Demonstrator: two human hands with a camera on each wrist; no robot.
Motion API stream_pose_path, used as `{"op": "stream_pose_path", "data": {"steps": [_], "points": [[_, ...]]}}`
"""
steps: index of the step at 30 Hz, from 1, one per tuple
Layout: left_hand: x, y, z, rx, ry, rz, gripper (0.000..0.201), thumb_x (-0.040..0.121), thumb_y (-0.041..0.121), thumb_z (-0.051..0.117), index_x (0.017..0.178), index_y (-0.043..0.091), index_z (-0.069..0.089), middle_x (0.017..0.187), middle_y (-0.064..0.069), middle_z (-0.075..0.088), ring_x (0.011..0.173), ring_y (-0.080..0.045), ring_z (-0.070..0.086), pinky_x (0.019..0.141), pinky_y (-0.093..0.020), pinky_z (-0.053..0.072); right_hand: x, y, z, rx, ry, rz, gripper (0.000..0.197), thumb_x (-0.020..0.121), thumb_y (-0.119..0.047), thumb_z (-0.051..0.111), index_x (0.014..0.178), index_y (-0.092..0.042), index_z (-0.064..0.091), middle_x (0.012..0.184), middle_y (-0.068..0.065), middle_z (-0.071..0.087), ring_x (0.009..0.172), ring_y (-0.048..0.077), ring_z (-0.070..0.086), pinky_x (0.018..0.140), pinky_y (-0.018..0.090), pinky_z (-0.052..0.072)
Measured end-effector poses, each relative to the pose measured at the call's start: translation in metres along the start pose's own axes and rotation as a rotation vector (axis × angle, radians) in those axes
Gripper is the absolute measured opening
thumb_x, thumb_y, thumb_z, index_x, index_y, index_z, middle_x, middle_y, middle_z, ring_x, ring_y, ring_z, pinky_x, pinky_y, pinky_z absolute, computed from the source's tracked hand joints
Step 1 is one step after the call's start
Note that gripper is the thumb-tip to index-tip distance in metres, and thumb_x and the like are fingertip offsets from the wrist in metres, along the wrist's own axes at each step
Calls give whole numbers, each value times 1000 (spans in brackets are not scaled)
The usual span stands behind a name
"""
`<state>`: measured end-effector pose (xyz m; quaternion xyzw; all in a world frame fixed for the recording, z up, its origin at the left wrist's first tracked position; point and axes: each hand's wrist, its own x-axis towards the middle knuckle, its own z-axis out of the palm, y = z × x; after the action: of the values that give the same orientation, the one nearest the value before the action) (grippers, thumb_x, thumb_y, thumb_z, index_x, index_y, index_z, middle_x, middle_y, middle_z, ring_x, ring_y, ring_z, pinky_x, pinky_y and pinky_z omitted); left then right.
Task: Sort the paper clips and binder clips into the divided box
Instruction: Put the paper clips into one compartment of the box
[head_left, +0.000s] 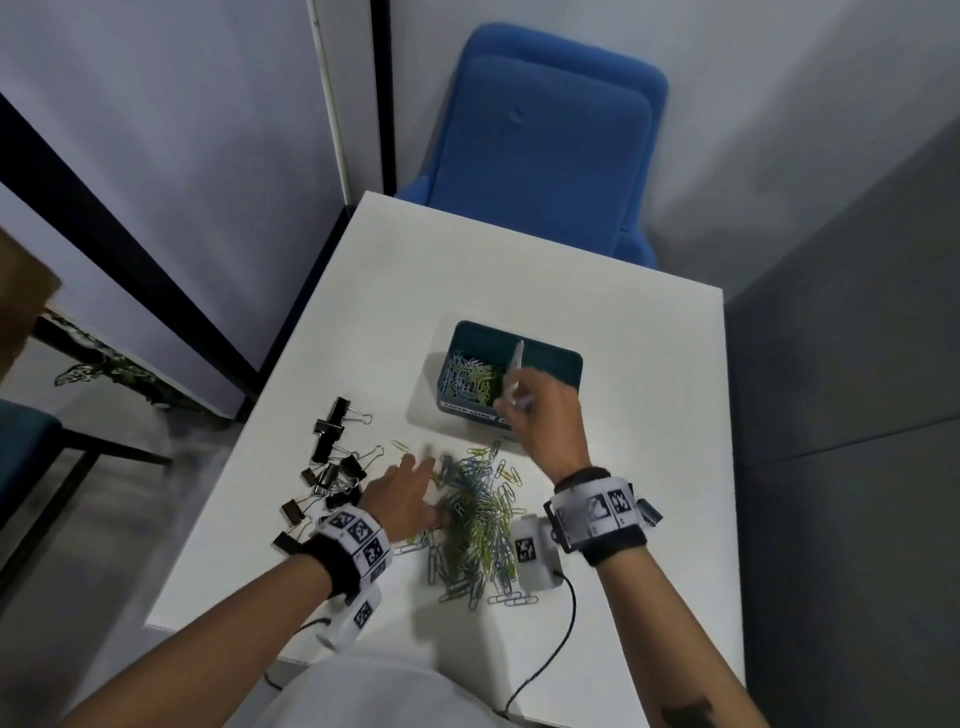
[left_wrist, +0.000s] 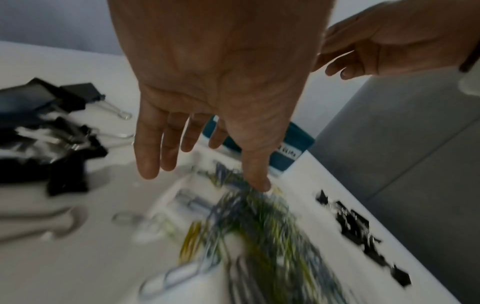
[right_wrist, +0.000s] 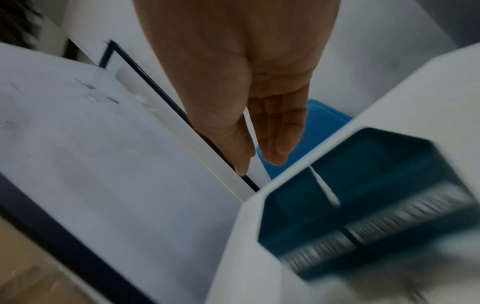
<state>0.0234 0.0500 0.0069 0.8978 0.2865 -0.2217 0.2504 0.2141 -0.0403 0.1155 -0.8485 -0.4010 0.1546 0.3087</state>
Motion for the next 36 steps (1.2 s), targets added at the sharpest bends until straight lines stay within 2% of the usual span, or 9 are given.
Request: {"op": "stream_pose_path", "data": {"steps": [4, 7, 12, 19, 22, 26, 32, 34, 36], "points": [[-8, 5, 29, 69, -41, 38, 98, 76, 60, 65, 148, 22, 11, 146, -14, 23, 126, -32, 36, 89, -45, 44, -60, 37, 39, -215, -392, 62, 50, 83, -22, 73, 129, -22, 54, 124, 4, 59, 98, 18, 63, 88, 33, 55], [-8, 11, 43, 124, 13, 85, 93, 78, 49, 69, 149, 24, 14, 149, -11, 22, 127, -30, 35, 87, -44, 47, -96, 61, 65, -340, -582, 113, 62, 83, -24, 69, 137, -22, 38, 136, 11, 41, 108, 28, 55, 88, 40, 54], [-2, 17, 51, 56, 132, 88, 49, 84, 17, 67, 129, 20, 46, 137, -10, 39, 114, -29, 49, 74, -42, 52, -125, 80, 86, -333, -494, 162, 47, 88, -28, 60, 130, -22, 41, 133, 8, 38, 115, 26, 43, 79, 36, 54], [4, 15, 43, -11, 165, 134, 16, 85, 3, 61, 99, 9, 58, 105, -11, 59, 84, -34, 63, 65, -39, 48, -129, 82, 98, -242, -433, 170, 33, 89, -19, 61, 120, -18, 50, 116, 4, 44, 97, 26, 55, 75, 31, 51], [5, 14, 38, -36, 172, 102, 12, 85, -2, 58, 88, 9, 59, 90, -10, 62, 76, -32, 64, 61, -35, 45, -129, 84, 99, -186, -404, 177, 24, 90, -16, 60, 114, -18, 55, 110, 3, 49, 88, 25, 60, 76, 32, 53], [10, 8, 30, -160, 193, 46, 9, 89, 5, 53, 82, 9, 56, 83, -10, 61, 75, -32, 60, 64, -39, 48, -126, 92, 100, -146, -317, 185, 3, 91, -14, 56, 92, -15, 59, 93, 4, 54, 77, 24, 57, 68, 33, 50], [3, 4, 15, -307, 286, 50, 4, 87, 9, 63, 90, 12, 64, 87, -2, 66, 79, -23, 62, 70, -37, 51, -122, 91, 88, -69, -233, 171, 12, 84, -4, 63, 77, -11, 70, 80, 1, 65, 68, 15, 60, 63, 25, 53], [-2, 7, 4, -338, 332, 82, 4, 87, 11, 65, 87, 15, 63, 84, 2, 66, 76, -17, 61, 67, -34, 51, -121, 90, 82, -50, -198, 152, 16, 80, 0, 65, 76, -14, 72, 79, -3, 67, 68, 10, 61, 62, 22, 53], [-8, 12, -12, -364, 390, 132, 8, 87, 11, 66, 84, 17, 62, 80, 6, 64, 71, -12, 59, 63, -30, 50, -120, 85, 74, -30, -162, 123, 20, 77, 2, 67, 74, -17, 73, 76, -6, 67, 66, 3, 59, 62, 12, 49]]}}
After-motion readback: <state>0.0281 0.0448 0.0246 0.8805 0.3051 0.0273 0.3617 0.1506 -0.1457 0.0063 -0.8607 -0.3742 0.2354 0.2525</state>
